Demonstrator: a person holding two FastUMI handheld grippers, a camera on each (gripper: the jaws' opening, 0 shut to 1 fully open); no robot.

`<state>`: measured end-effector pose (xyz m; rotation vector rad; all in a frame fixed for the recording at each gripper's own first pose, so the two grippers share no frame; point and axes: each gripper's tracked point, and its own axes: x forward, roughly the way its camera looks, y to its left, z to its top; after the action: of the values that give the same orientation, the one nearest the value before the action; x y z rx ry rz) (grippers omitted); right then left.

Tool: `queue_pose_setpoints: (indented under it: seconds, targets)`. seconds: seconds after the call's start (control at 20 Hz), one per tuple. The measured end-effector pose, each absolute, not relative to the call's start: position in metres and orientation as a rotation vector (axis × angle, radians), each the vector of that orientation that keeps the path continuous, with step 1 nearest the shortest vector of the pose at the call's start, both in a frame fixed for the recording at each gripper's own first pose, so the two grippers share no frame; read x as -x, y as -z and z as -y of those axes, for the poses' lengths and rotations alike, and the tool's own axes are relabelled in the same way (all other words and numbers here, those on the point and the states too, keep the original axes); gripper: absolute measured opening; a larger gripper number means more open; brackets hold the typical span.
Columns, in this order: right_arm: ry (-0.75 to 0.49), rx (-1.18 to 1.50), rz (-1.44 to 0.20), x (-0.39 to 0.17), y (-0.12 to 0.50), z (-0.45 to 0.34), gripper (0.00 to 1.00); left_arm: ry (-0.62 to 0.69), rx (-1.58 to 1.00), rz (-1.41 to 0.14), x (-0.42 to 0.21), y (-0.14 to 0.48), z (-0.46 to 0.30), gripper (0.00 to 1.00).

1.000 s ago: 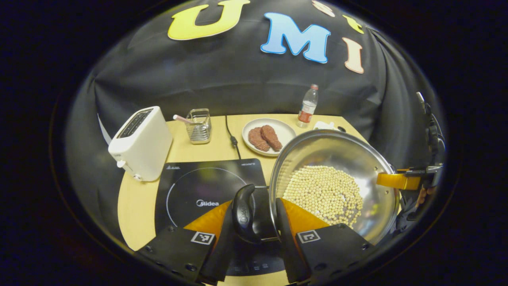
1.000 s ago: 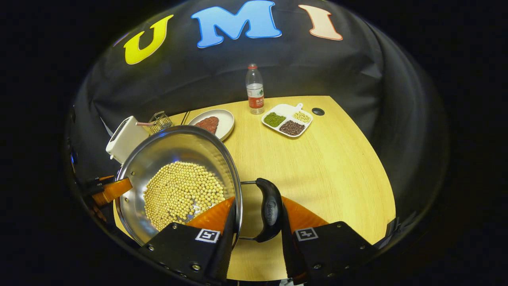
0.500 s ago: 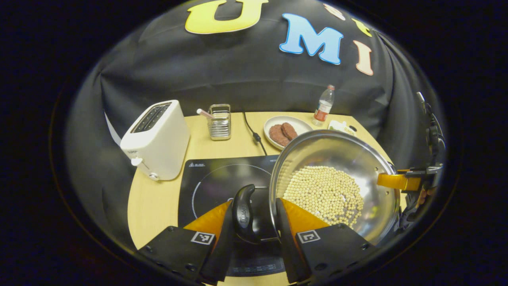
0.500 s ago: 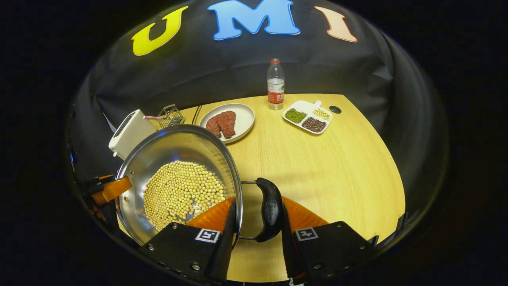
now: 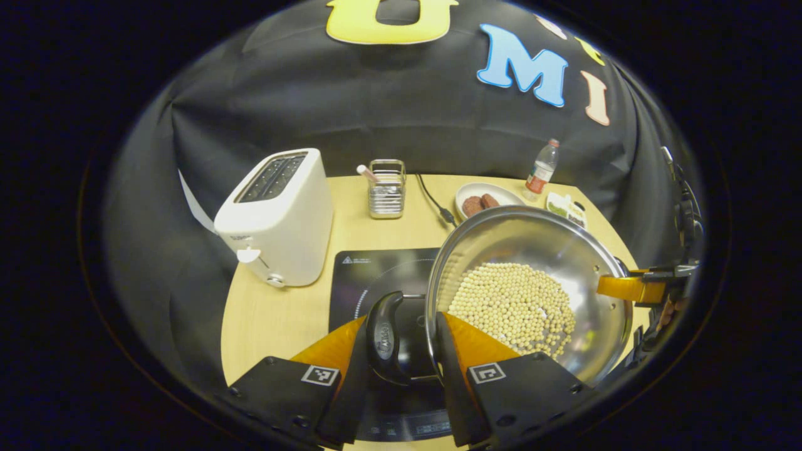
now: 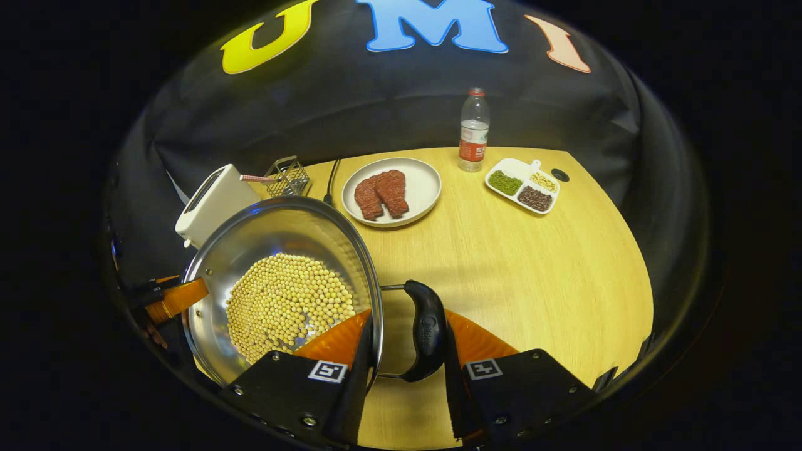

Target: First push the handle of the pot to place it horizontally, then grasp the pot with both hands and set it on the induction cooktop.

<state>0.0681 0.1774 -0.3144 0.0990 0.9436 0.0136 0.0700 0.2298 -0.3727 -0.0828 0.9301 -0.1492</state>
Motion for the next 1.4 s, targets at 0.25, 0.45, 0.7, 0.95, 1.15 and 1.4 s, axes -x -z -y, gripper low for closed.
queue_pose_setpoints:
  seconds: [0.25,0.45,0.7,0.95,1.15,1.4]
  targets:
    - [-0.027,-0.102,-0.958,-0.075,0.321,-0.206,0.54,0.132,0.081,-0.942,-0.076,0.380,-0.263,0.58]
    - [-0.031,-0.118,-0.958,-0.082,0.326,-0.228,0.54,0.124,0.070,-0.941,-0.081,0.384,-0.286,0.58]
    - [-0.032,-0.117,-0.967,-0.083,0.332,-0.245,0.54,0.119,0.062,-0.950,-0.086,0.392,-0.304,0.58]
    - [-0.017,-0.115,-0.971,-0.087,0.339,-0.253,0.54,0.131,0.060,-0.944,-0.094,0.405,-0.311,0.58]
    - [-0.010,-0.101,-0.958,-0.087,0.341,-0.256,0.54,0.131,0.072,-0.955,-0.097,0.415,-0.316,0.61]
    - [0.000,-0.090,-0.955,-0.086,0.349,-0.262,0.54,0.130,0.039,-0.959,-0.102,0.422,-0.322,0.58]
